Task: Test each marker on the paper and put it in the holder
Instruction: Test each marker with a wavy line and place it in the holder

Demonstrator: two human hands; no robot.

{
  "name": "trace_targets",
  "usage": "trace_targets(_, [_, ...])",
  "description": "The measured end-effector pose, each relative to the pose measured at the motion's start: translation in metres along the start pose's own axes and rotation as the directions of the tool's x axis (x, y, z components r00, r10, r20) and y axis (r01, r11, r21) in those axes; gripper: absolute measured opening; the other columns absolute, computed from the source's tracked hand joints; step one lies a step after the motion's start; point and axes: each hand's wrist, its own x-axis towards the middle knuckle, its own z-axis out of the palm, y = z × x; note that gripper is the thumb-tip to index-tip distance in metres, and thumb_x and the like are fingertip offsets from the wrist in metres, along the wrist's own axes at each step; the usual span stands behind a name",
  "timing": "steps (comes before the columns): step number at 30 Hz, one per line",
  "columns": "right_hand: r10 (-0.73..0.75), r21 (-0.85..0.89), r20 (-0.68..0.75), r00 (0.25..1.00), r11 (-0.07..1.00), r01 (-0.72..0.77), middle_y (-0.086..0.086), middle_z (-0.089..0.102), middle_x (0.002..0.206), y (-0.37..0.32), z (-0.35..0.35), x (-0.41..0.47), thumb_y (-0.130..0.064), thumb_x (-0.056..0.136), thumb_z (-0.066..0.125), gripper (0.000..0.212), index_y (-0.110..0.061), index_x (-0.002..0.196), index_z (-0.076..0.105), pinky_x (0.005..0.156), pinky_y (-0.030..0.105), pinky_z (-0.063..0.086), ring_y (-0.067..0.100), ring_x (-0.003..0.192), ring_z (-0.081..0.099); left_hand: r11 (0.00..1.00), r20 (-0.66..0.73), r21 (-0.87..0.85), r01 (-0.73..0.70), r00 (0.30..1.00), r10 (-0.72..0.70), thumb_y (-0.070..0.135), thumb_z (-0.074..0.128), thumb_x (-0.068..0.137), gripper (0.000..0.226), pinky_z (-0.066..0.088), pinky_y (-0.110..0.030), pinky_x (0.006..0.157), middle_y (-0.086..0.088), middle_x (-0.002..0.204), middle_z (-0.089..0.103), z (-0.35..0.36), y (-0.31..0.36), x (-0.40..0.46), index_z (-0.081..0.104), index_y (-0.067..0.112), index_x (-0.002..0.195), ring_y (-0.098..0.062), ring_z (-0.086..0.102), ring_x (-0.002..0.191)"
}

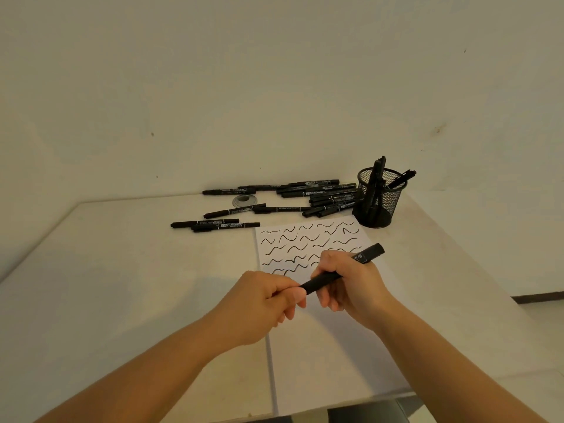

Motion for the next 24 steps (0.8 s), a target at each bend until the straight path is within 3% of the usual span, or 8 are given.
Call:
trace_targets(5, [-0.126,-0.054,0.143,0.982,0.989,0.135,0.009,0.051,0.039,0.005,-0.001,0.003,-0.014,0.074,0.047,0.031,-0.017,0.045,0.057,0.035,0.020,0.031,0.018,0.032,0.038,0.973,0.184,-0.204,0.106,0.981,-0.068,0.021,0.049,0.093,0.034,0.039,-0.014,0.049,0.011,0.052,0.055,-0.009,-0.005,-0.001,0.066,0.028,0.064,-0.002,0.044,0.047])
trace_targets(9, [-0.204,-0.070,0.186,0.961,0.973,0.220,0.005,0.048,0.038,0.004,-0.001,0.005,-0.020,0.065,0.054,0.018,-0.016,0.047,0.056,0.036,0.016,0.030,0.017,0.032,0.038,0.907,0.346,-0.374,0.196,0.936,-0.059,0.032,0.052,0.086,0.028,0.035,-0.012,0.048,0.012,0.052,0.050,-0.014,-0.008,-0.002,0.068,0.022,0.066,-0.001,0.038,0.046])
trace_targets(11, [-0.237,0.047,0.015,0.971,0.971,0.236,0.004,0.042,0.037,-0.002,-0.015,0.010,-0.019,0.055,0.054,0.014,-0.013,0.043,0.055,0.035,0.013,0.023,0.015,0.030,0.035,0.872,0.354,-0.419,0.254,0.930,-0.100,0.034,0.056,0.087,0.027,0.033,-0.011,0.045,0.011,0.052,0.047,-0.024,-0.016,-0.005,0.067,0.019,0.067,-0.001,0.036,0.044])
trace_targets(14, [-0.260,0.115,-0.272,0.926,0.947,0.299,0.003,0.040,0.037,-0.010,-0.049,0.014,-0.013,0.065,0.048,0.024,-0.013,0.041,0.054,0.036,0.015,0.021,0.014,0.032,0.031,0.763,0.162,-0.543,0.351,0.935,-0.315,0.030,0.051,0.083,0.025,0.034,-0.011,0.041,0.009,0.051,0.045,-0.050,-0.035,-0.007,0.062,0.011,0.072,0.000,0.035,0.041])
trace_targets(16, [-0.223,0.007,-0.365,0.904,0.970,0.242,0.002,0.047,0.038,-0.006,-0.053,0.017,-0.013,0.078,0.051,0.030,-0.015,0.049,0.056,0.034,0.018,0.026,0.014,0.033,0.035,0.848,-0.037,-0.445,0.289,0.940,-0.340,0.027,0.048,0.090,0.027,0.038,-0.015,0.045,0.008,0.053,0.051,-0.059,-0.044,0.000,0.063,0.013,0.073,-0.001,0.042,0.042])
trace_targets(19, [-0.060,-0.217,-0.383,0.922,0.976,-0.027,-0.002,0.061,0.053,0.003,-0.035,0.031,-0.014,0.084,0.060,0.014,-0.016,0.070,0.061,0.041,0.019,0.039,0.008,0.043,0.052,0.991,-0.273,-0.092,0.100,0.954,-0.122,0.023,0.043,0.095,0.027,0.044,-0.018,0.058,0.015,0.061,0.067,-0.049,-0.044,0.019,0.061,0.024,0.075,0.003,0.058,0.056])
trace_targets(21, [0.003,-0.269,-0.304,0.953,0.959,-0.089,-0.007,0.065,0.060,0.005,-0.023,0.038,-0.014,0.082,0.064,0.008,-0.021,0.079,0.066,0.045,0.019,0.043,0.003,0.051,0.058,0.999,-0.287,0.043,0.014,0.958,-0.001,0.026,0.043,0.095,0.024,0.045,-0.020,0.065,0.017,0.072,0.071,-0.035,-0.044,0.029,0.058,0.032,0.078,0.003,0.060,0.063])
trace_targets(24, [-0.061,-0.246,-0.240,0.969,0.969,-0.001,-0.004,0.068,0.062,0.013,-0.010,0.037,-0.019,0.085,0.062,0.006,-0.020,0.083,0.067,0.047,0.016,0.043,0.002,0.053,0.057,0.982,-0.269,0.190,-0.026,0.960,0.077,0.032,0.041,0.095,0.024,0.039,-0.021,0.055,0.010,0.090,0.072,-0.023,-0.049,0.043,0.052,0.043,0.076,-0.001,0.047,0.049])
